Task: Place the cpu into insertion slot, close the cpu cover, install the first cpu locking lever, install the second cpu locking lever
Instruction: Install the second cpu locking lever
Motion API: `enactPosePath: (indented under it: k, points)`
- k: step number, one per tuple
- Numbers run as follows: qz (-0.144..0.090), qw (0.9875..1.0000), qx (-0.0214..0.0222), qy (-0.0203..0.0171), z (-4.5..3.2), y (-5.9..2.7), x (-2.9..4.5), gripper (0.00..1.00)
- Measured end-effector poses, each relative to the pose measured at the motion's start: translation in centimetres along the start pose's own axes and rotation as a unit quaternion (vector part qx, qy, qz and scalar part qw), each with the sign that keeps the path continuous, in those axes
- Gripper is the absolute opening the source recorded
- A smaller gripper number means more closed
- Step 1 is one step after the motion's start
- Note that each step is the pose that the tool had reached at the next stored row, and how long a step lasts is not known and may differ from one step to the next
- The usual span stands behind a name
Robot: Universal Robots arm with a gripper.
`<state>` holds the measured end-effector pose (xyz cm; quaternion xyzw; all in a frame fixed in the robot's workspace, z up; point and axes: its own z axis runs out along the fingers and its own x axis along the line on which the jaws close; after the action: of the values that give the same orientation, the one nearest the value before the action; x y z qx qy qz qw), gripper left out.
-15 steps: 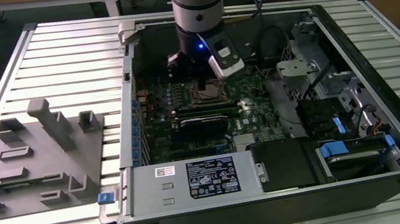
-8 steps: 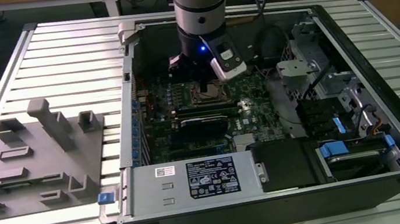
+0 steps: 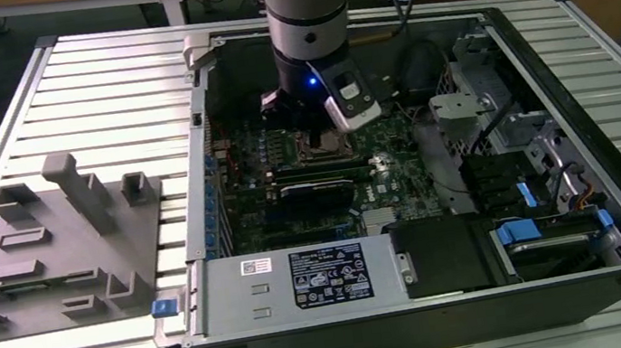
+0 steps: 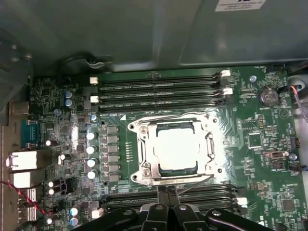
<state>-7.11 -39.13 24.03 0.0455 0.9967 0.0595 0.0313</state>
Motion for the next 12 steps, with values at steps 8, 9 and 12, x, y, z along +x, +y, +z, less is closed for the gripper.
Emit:
enactPosePath:
  k: [8,9,12]
  points:
    - [0.000,1.0000,-0.0008,-0.0090,1.12,-0.29,1.69,0.11]
    - [0.001,1.0000,-0.0008,-0.0099,1.29,-0.32,1.81,0.11]
    - [0.004,0.9999,-0.0007,-0.0120,1.82,-0.40,1.95,0.11]
